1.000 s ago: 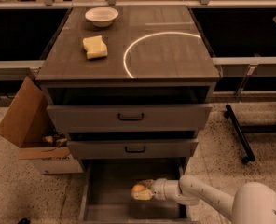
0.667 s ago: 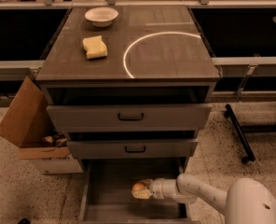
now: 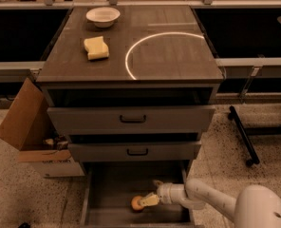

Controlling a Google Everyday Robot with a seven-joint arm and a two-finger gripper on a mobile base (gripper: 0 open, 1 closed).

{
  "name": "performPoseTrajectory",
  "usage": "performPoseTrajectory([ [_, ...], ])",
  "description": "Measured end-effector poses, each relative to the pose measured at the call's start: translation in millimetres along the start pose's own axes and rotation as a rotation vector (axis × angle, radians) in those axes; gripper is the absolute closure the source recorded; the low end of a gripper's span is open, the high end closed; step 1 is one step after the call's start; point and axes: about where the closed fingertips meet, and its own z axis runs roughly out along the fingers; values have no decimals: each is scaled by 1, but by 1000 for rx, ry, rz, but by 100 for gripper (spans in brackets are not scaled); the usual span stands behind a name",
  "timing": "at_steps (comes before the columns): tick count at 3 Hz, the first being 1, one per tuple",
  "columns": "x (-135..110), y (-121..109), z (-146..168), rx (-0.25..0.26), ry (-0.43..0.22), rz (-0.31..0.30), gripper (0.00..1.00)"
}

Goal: Place orange into bottom drawer

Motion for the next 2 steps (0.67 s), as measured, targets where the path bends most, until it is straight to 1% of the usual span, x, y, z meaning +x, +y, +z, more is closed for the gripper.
performPoseTrajectory([
  [1, -2, -7, -39, 55, -54, 20, 0],
  [2, -9, -8, -83, 99, -147, 51, 0],
])
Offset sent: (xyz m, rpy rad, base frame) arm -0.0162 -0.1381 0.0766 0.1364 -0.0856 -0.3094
